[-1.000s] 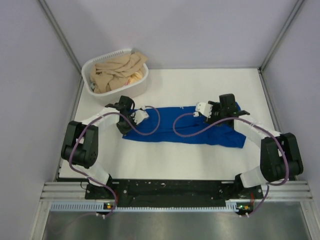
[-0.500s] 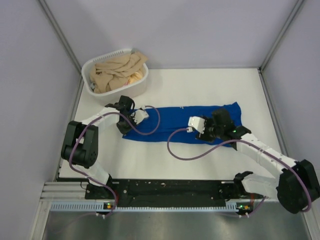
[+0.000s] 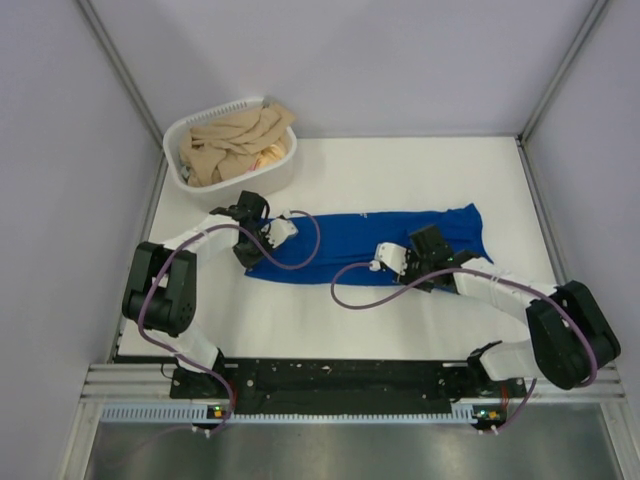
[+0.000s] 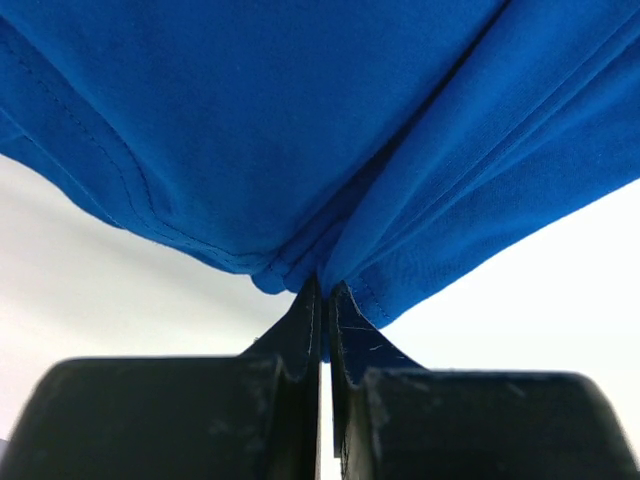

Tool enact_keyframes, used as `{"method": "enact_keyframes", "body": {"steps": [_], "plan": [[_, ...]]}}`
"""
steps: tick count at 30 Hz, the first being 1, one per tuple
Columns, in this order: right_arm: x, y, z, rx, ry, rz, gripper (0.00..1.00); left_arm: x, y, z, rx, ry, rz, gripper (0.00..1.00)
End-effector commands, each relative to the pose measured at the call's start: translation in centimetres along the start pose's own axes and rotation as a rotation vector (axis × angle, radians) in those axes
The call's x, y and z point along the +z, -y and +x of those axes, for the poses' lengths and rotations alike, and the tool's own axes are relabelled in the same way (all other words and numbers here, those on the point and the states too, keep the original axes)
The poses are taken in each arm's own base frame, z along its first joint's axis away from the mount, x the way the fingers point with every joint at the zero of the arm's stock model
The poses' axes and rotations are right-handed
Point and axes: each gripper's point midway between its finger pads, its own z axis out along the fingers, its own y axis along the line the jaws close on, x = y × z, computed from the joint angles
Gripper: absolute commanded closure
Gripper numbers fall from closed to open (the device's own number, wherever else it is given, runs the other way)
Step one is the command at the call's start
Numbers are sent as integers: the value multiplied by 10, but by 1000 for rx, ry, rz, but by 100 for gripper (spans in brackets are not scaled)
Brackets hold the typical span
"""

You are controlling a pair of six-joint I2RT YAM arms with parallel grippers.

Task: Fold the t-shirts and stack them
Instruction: Fold the other side of the tshirt into a rectangle

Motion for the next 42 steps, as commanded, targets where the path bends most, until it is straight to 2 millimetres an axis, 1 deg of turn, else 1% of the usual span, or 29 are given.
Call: {"method": "enact_keyframes", "body": {"steps": [1,2,3,5,7,10,12,15,20,21,23,25,26,28,30,32,35,37,39,40,42], "plan": [[-19,21,-11,9,49,85,57,-6,-12,-10,-6,32,-38,100],[-23,23,-10,10,48,88,55,-7,-13,-10,-3,32,-40,100],[-27,19,-16,9,85,60,53,-7,-13,-10,-3,30,-41,100],[-37,19,-22,17,133,39,49,-7,-13,-10,-1,29,-42,100],[-42,21,-23,22,160,37,45,-7,-14,-10,-2,26,-43,100],[-41,21,-26,18,181,21,42,-8,-13,-9,-2,24,-43,100],[-35,26,-27,27,174,18,42,-7,-13,-8,1,23,-42,100],[-25,37,-24,52,139,33,46,-8,-13,-9,3,22,-41,100],[-7,30,-14,72,96,-21,53,-8,-12,-9,0,23,-37,100],[-5,31,-12,73,85,-20,59,-10,-13,-9,0,26,-39,100],[-5,36,-11,85,78,3,76,-11,-11,-8,0,26,-39,100],[-9,45,-10,104,75,32,87,-12,-10,-7,3,26,-39,100],[-11,48,-10,111,73,46,91,-12,-9,-6,0,25,-38,100],[-17,54,-9,120,73,74,97,-13,-8,-3,-7,14,-39,100],[-23,60,-6,125,67,107,100,-13,-6,1,-21,-1,-38,100],[-31,72,-2,137,54,160,100,-14,-2,7,-42,-17,-33,100],[-40,95,4,172,48,234,100,-17,5,18,-61,-37,-35,100],[-46,116,16,181,5,317,100,-20,10,24,-75,-48,-32,100],[-46,134,26,162,-30,384,100,-24,16,29,-91,-54,-26,100],[-44,140,29,148,-46,400,100,-25,18,32,-99,-56,-24,100],[-42,155,32,135,-57,445,100,-27,23,36,-106,-63,-16,100]]}}
